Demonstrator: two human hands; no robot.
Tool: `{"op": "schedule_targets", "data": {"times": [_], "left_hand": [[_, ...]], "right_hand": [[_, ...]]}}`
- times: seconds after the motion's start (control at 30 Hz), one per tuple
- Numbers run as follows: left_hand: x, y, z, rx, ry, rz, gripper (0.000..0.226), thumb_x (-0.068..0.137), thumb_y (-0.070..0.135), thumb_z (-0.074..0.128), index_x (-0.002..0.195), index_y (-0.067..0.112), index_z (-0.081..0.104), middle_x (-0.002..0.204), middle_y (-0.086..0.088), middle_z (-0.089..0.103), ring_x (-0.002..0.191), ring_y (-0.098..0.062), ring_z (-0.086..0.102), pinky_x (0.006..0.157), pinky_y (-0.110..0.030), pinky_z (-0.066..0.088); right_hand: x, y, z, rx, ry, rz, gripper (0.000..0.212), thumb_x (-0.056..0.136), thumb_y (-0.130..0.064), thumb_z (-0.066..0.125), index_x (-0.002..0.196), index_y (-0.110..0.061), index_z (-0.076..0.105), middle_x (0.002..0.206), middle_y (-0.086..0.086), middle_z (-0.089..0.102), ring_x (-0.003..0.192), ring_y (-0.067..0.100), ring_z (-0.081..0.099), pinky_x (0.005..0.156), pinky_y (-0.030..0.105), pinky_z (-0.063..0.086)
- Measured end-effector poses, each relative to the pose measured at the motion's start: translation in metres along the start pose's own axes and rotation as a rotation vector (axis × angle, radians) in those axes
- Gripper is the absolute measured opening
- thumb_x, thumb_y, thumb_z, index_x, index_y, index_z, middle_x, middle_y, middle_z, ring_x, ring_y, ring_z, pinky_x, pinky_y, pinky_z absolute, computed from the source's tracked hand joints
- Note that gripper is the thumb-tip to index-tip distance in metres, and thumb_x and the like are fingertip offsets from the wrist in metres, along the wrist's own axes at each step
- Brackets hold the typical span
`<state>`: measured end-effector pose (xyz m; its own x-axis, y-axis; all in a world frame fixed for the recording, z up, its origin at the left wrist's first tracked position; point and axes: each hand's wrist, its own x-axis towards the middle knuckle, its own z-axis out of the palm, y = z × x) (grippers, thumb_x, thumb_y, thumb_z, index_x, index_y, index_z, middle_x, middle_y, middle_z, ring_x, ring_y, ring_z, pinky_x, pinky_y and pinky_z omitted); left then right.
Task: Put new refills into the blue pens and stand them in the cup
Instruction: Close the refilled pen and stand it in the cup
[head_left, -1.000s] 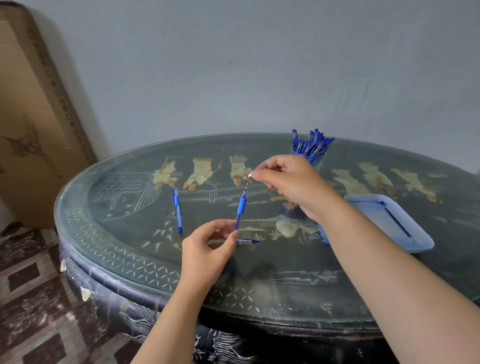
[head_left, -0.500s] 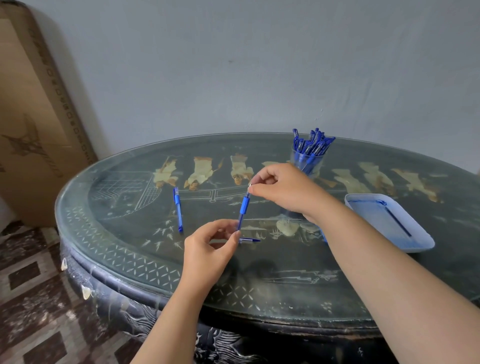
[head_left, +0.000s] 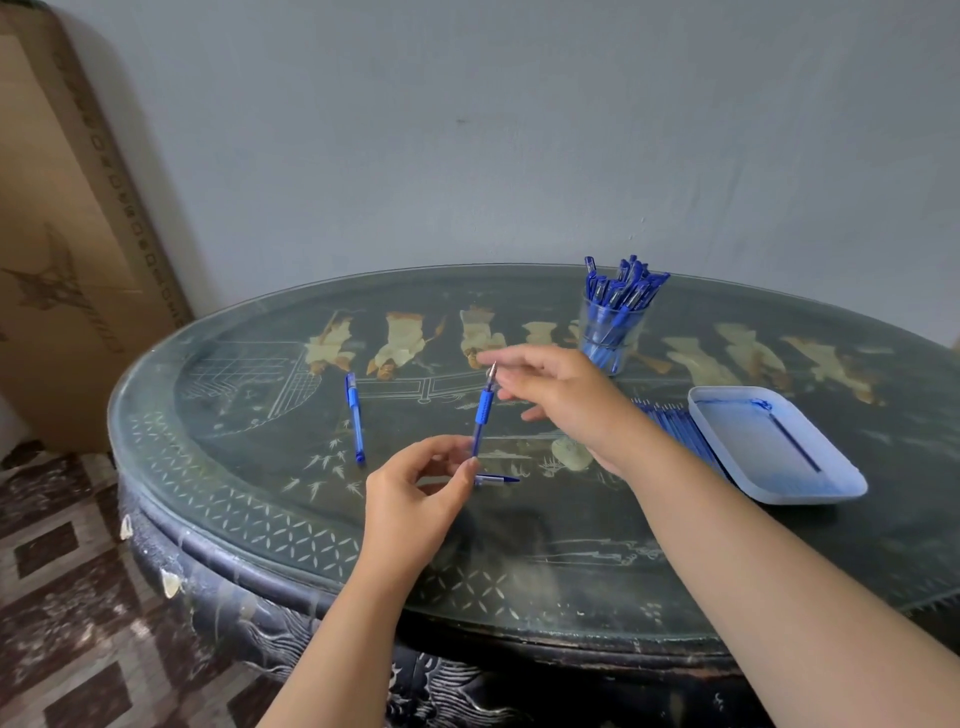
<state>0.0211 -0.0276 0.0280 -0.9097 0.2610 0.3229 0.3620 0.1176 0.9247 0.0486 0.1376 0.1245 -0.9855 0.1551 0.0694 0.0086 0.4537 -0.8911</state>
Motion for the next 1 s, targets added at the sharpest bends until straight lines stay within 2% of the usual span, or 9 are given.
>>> {"op": "schedule_targets", "data": {"times": [0.1, 0.2, 0.33, 0.43, 0.47, 0.63, 0.8, 0.93, 1.0], "left_hand": [[0.000, 0.000, 0.000, -0.011, -0.001, -0.003, 0.025, 0.083, 0.007, 0.074, 0.091, 0.031, 0.073, 0.084, 0.016, 0.071, 0.077, -0.005, 0.068, 0.073, -0.021, 0.057], [0.000, 0.000, 0.000, -0.011, 0.005, -0.009, 0.025, 0.083, 0.007, 0.074, 0.091, 0.030, 0.073, 0.083, 0.016, 0.071, 0.077, -0.005, 0.068, 0.073, -0.020, 0.057], [0.000, 0.000, 0.000, -0.015, 0.005, -0.017, 0.024, 0.083, 0.007, 0.074, 0.091, 0.030, 0.073, 0.083, 0.016, 0.072, 0.076, -0.004, 0.067, 0.072, -0.019, 0.056], [0.000, 0.000, 0.001, -0.013, 0.001, -0.010, 0.026, 0.084, 0.007, 0.074, 0.091, 0.032, 0.073, 0.085, 0.015, 0.072, 0.078, -0.006, 0.068, 0.073, -0.020, 0.057], [0.000, -0.001, 0.001, -0.012, 0.001, -0.008, 0.026, 0.084, 0.007, 0.074, 0.091, 0.032, 0.073, 0.085, 0.015, 0.072, 0.079, -0.006, 0.068, 0.073, -0.021, 0.057], [0.000, -0.001, 0.000, -0.016, 0.004, -0.013, 0.025, 0.084, 0.008, 0.074, 0.091, 0.032, 0.073, 0.084, 0.015, 0.072, 0.078, -0.006, 0.068, 0.074, -0.024, 0.058], [0.000, -0.002, 0.000, -0.002, -0.008, -0.004, 0.024, 0.084, 0.008, 0.073, 0.093, 0.031, 0.073, 0.087, 0.016, 0.072, 0.080, -0.006, 0.068, 0.075, -0.024, 0.058], [0.000, -0.002, 0.000, -0.009, 0.004, -0.009, 0.024, 0.084, 0.009, 0.074, 0.092, 0.032, 0.073, 0.085, 0.016, 0.072, 0.079, -0.006, 0.068, 0.074, -0.025, 0.059], [0.001, -0.003, 0.000, -0.006, 0.001, -0.011, 0.023, 0.084, 0.010, 0.074, 0.092, 0.032, 0.073, 0.086, 0.016, 0.072, 0.080, -0.005, 0.068, 0.074, -0.025, 0.059]], "right_hand": [[0.001, 0.005, 0.007, -0.073, 0.100, -0.021, 0.010, 0.095, -0.034, 0.060, 0.089, -0.033, 0.069, 0.098, -0.009, 0.071, 0.096, 0.009, 0.065, 0.092, 0.044, 0.053], [0.001, 0.006, 0.010, -0.061, 0.166, 0.017, 0.026, 0.084, -0.053, 0.067, 0.092, -0.028, 0.064, 0.096, -0.008, 0.068, 0.094, 0.010, 0.065, 0.089, 0.044, 0.055], [0.000, 0.004, 0.009, 0.052, 0.083, -0.006, 0.020, 0.095, -0.034, 0.061, 0.114, -0.034, 0.064, 0.110, -0.010, 0.068, 0.104, 0.008, 0.065, 0.097, 0.043, 0.052], [0.000, 0.006, 0.013, -0.023, 0.160, -0.034, 0.007, 0.091, -0.034, 0.067, 0.094, -0.029, 0.069, 0.099, -0.009, 0.070, 0.096, 0.009, 0.065, 0.091, 0.042, 0.055], [0.000, 0.005, 0.014, -0.026, 0.191, -0.017, 0.014, 0.087, -0.040, 0.071, 0.091, -0.027, 0.066, 0.096, -0.009, 0.069, 0.094, 0.010, 0.065, 0.089, 0.042, 0.055], [-0.002, 0.004, 0.013, 0.090, 0.085, 0.025, 0.026, 0.095, -0.036, 0.061, 0.120, -0.030, 0.063, 0.112, -0.009, 0.069, 0.104, 0.007, 0.064, 0.098, 0.041, 0.051], [-0.002, 0.007, 0.018, 0.059, 0.210, 0.024, 0.015, 0.088, -0.038, 0.070, 0.093, -0.024, 0.066, 0.099, -0.006, 0.069, 0.097, 0.013, 0.065, 0.091, 0.043, 0.055], [-0.003, 0.005, 0.017, 0.157, 0.117, 0.042, 0.023, 0.094, -0.035, 0.062, 0.116, -0.027, 0.062, 0.108, -0.006, 0.069, 0.101, 0.011, 0.066, 0.094, 0.043, 0.054], [-0.003, 0.005, 0.017, 0.129, 0.125, 0.015, 0.015, 0.097, -0.026, 0.059, 0.108, -0.025, 0.069, 0.105, -0.007, 0.071, 0.099, 0.008, 0.066, 0.094, 0.041, 0.054]]}}
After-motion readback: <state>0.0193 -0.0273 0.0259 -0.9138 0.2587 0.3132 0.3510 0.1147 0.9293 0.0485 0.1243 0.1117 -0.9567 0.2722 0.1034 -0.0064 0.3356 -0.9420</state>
